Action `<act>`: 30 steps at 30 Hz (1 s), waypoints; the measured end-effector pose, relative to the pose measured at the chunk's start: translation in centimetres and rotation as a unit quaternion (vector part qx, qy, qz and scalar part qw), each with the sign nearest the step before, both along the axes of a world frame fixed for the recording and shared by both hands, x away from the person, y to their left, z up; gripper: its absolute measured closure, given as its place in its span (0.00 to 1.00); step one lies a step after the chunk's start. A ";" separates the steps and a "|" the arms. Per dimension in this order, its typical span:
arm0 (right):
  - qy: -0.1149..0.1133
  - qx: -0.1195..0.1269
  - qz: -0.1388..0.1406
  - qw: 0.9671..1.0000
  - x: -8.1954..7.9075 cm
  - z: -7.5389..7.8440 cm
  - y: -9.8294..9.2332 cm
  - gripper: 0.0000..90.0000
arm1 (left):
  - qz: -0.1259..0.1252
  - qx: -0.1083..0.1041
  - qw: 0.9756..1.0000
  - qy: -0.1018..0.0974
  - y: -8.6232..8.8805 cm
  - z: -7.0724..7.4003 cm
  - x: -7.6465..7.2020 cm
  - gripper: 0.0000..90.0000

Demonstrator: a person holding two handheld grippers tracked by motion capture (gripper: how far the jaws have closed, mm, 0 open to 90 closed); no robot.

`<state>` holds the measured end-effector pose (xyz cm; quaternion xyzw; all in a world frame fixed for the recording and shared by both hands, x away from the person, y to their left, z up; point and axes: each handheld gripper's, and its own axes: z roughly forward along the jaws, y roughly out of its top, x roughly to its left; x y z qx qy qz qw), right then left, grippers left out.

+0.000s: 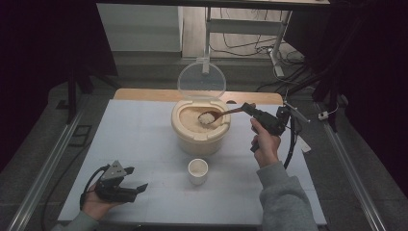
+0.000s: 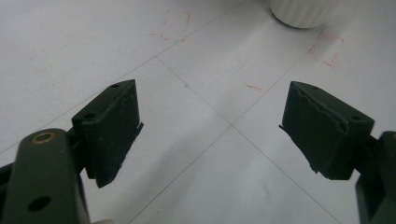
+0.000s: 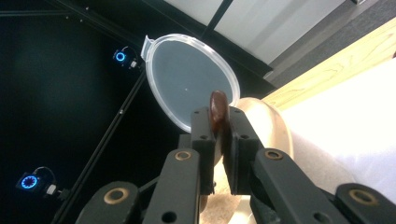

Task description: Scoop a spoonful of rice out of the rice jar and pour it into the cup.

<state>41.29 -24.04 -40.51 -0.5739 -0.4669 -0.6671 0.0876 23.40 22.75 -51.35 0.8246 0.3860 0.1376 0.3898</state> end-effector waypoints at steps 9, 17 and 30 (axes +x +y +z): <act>0.004 0.001 0.006 1.000 0.0 -0.2 0.1 0.93 | 0.002 0.000 1.000 -0.004 0.1 0.1 0.0 0.22; 0.004 0.007 0.012 1.000 -0.2 -0.3 -0.1 0.93 | 0.002 0.000 1.000 -0.003 0.2 0.1 0.0 0.22; -0.001 0.019 0.036 0.999 -2.5 0.3 -1.2 0.93 | 0.005 -0.001 1.000 -0.005 0.3 0.1 0.0 0.22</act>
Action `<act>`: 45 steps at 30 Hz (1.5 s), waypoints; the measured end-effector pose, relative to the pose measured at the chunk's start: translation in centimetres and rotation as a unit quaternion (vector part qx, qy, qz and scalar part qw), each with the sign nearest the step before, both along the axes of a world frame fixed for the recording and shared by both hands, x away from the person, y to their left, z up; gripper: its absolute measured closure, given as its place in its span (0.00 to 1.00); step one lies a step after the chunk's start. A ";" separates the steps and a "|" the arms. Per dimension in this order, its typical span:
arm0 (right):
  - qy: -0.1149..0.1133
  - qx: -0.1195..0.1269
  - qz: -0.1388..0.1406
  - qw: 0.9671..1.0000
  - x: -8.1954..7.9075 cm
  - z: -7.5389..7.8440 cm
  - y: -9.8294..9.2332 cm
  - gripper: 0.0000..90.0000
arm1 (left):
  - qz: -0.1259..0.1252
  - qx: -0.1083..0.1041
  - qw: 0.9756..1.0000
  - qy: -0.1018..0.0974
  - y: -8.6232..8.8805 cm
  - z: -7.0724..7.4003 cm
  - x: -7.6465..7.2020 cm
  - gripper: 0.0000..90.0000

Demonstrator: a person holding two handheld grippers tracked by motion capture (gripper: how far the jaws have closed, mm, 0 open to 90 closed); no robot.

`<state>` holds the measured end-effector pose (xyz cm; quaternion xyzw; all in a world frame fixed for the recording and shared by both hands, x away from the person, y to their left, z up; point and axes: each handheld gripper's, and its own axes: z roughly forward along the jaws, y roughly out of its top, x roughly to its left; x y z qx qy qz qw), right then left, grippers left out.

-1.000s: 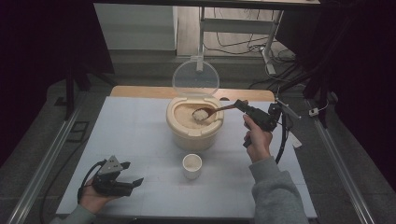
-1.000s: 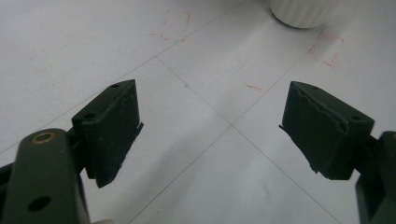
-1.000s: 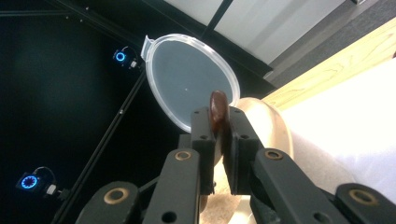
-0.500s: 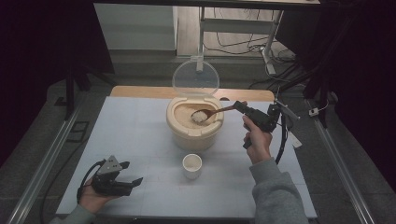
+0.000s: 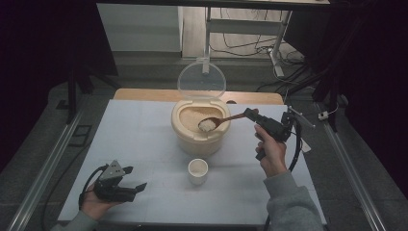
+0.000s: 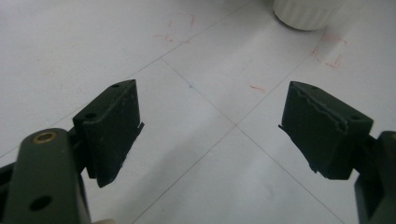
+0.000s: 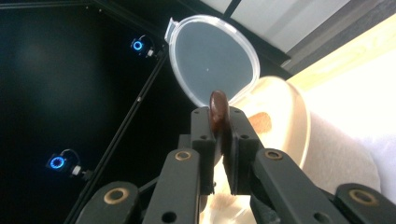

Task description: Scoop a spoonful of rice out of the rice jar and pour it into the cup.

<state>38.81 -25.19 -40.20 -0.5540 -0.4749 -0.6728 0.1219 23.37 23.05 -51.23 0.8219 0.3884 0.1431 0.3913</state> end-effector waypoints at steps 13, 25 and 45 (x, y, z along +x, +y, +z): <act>0.019 -0.013 0.052 0.998 -2.8 -2.0 -0.2 0.93 | 0.000 0.000 1.000 0.001 0.0 0.0 0.0 0.22; 0.042 -0.062 0.074 0.994 -3.2 -4.6 0.6 0.93 | 0.001 0.001 1.000 0.003 0.1 -0.1 0.1 0.22; -0.007 -0.153 0.066 0.986 -3.6 -3.8 2.2 0.93 | -0.001 0.002 1.000 0.005 0.0 -0.2 0.1 0.22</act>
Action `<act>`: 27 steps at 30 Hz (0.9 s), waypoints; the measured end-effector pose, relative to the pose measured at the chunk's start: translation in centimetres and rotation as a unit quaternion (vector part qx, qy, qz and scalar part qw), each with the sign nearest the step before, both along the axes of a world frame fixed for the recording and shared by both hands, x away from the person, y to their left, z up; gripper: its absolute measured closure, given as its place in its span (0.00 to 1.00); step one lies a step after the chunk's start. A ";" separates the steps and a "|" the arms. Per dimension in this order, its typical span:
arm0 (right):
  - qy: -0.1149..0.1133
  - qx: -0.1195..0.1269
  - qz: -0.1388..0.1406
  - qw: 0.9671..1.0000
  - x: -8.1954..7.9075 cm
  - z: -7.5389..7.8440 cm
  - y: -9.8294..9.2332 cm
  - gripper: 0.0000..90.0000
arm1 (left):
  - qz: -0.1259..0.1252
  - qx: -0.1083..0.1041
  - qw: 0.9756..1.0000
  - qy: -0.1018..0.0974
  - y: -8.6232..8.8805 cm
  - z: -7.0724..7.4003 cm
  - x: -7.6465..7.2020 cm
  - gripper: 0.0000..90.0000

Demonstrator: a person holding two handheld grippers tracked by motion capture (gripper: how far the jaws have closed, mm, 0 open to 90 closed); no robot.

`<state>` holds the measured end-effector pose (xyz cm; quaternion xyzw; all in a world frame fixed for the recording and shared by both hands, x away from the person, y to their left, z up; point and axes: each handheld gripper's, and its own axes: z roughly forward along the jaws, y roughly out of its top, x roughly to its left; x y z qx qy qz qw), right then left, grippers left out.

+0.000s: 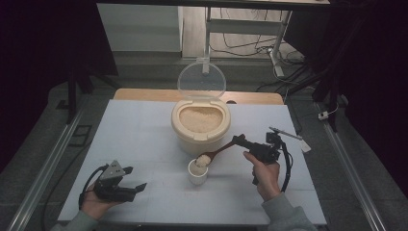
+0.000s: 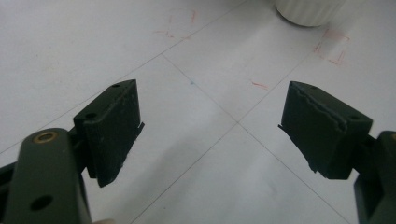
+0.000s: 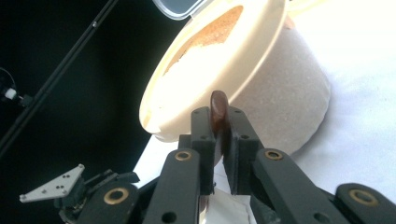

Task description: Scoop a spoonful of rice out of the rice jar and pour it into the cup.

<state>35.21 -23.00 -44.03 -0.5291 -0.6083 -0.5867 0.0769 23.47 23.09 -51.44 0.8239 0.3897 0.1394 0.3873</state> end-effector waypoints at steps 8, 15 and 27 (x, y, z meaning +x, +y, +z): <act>-0.035 -0.026 0.005 0.999 -0.6 0.9 0.6 0.93 | 0.000 0.000 1.000 0.000 0.0 0.0 0.0 0.22; -0.089 -0.059 0.015 0.994 -1.7 2.0 0.9 0.93 | 0.000 0.001 1.000 0.000 0.0 0.0 0.0 0.22; -0.104 -0.052 0.021 0.993 -2.1 2.3 0.4 0.93 | -0.001 0.001 1.000 0.001 0.0 -0.1 0.0 0.22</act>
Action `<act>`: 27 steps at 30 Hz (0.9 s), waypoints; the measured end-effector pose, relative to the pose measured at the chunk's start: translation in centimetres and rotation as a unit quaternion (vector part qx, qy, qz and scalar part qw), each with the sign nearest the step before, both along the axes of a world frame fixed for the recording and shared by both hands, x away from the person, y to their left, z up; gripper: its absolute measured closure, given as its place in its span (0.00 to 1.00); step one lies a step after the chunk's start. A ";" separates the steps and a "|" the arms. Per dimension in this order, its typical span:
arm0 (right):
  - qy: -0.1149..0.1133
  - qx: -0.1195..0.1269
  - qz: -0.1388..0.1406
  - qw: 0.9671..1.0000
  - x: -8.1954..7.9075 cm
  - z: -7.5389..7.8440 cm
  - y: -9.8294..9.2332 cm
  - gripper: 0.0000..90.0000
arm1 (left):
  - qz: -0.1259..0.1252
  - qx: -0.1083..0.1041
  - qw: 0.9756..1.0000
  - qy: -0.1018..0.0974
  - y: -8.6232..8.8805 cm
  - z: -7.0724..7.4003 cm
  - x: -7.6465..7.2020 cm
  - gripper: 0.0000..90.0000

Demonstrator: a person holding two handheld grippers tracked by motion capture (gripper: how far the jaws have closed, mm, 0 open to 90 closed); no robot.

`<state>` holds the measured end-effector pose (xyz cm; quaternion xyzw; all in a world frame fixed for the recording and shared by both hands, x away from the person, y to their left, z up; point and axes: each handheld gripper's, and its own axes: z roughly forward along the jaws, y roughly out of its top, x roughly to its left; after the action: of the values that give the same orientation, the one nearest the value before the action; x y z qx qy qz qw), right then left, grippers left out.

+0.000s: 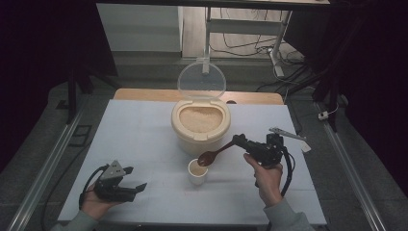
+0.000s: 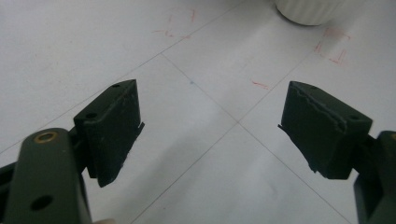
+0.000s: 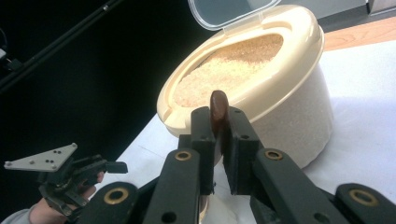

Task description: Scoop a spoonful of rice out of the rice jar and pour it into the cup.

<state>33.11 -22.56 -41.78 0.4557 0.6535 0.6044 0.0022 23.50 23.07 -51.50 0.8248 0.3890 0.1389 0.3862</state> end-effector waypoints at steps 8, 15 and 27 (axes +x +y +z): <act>-0.017 0.020 0.009 1.000 -0.6 0.9 -1.5 0.93 | 0.001 0.000 1.000 -0.001 0.0 0.0 0.0 0.22; -0.037 0.012 0.021 0.999 -1.1 1.9 -3.0 0.93 | 0.002 -0.001 1.000 -0.001 0.0 0.0 0.0 0.22; -0.053 -0.042 0.055 0.996 -1.3 2.3 -3.3 0.93 | 0.003 -0.002 1.000 -0.001 0.0 0.0 0.1 0.22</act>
<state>31.79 -25.83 -39.43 0.3862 0.7014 0.5986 0.0230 23.61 23.11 -51.49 0.8227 0.3912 0.1400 0.3878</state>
